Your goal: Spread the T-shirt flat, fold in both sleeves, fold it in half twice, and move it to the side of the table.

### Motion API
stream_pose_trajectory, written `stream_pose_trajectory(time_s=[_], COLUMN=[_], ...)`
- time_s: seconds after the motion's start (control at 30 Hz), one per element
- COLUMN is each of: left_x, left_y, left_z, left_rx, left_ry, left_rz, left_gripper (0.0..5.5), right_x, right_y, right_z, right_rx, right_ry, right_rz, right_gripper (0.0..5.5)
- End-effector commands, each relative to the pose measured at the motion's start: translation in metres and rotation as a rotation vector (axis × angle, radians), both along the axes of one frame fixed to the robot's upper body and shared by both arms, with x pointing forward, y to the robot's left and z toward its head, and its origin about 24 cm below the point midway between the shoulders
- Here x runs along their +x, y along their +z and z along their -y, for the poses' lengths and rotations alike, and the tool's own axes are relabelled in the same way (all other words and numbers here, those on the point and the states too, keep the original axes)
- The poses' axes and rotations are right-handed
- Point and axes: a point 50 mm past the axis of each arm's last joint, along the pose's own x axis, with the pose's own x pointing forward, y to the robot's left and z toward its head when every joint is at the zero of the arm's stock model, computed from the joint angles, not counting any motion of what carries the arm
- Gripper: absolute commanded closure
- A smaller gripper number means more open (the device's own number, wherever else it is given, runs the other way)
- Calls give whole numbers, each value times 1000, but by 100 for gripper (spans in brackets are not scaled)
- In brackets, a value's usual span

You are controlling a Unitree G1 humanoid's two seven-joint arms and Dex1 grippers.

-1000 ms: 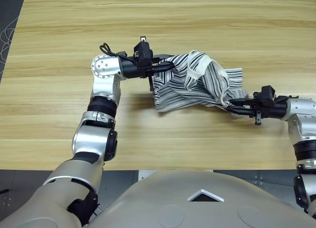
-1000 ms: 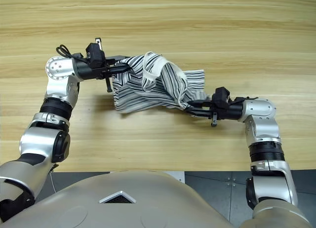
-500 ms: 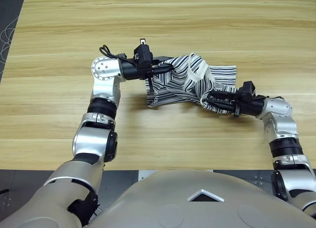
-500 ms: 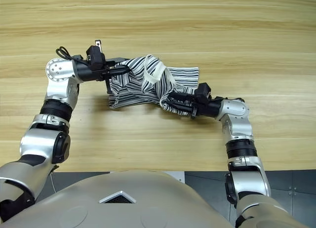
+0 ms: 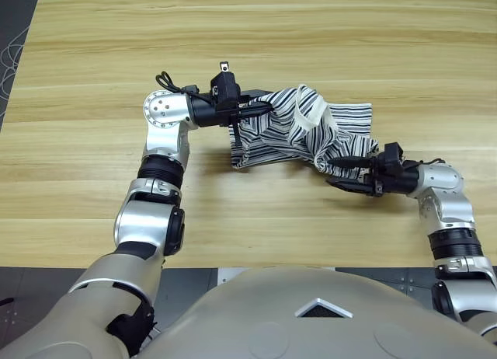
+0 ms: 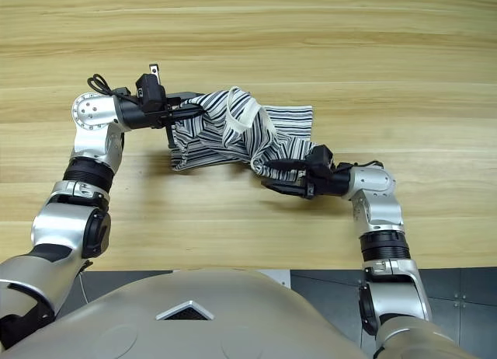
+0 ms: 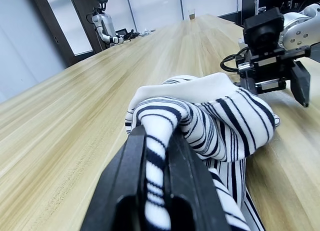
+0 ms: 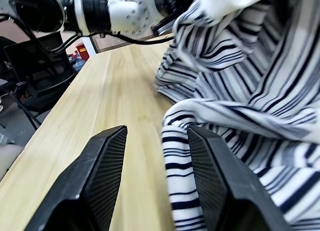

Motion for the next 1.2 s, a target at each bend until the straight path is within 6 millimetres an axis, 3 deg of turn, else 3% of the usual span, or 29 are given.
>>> stream_pose_trajectory(time_s=[0.03, 0.17, 0.3, 0.67, 0.8, 0.93, 1.07, 1.2], left_x=[1, -2, -2, -2, -2, 3, 23, 38], left_y=[1, -2, -3, -4, -4, 1, 27, 43], left_z=[-3, -2, -3, -2, -2, -8, -27, -39], left_rx=[9, 10, 7, 14, 16, -2, -136, -223], left_ry=[16, 15, 18, 16, 17, 65, 220, 345], left_rz=[8, -1, -3, -2, -2, -2, 14, 17], left_gripper=[536, 536, 536, 536, 536, 536, 536, 536], right_x=[4, 8, 8, 6, 8, 29, 67, 91], right_y=[-3, -3, -6, -6, -3, 16, 54, 64], right_z=[-9, -23, -24, -18, -17, -4, 27, 30], right_rx=[-70, -91, -125, -106, -98, -60, -39, -68], right_ry=[-43, -92, -90, -68, -84, -217, -461, -576], right_rz=[109, 238, 274, 232, 238, 318, 450, 508], right_gripper=[328, 328, 328, 538, 538, 538, 538, 538])
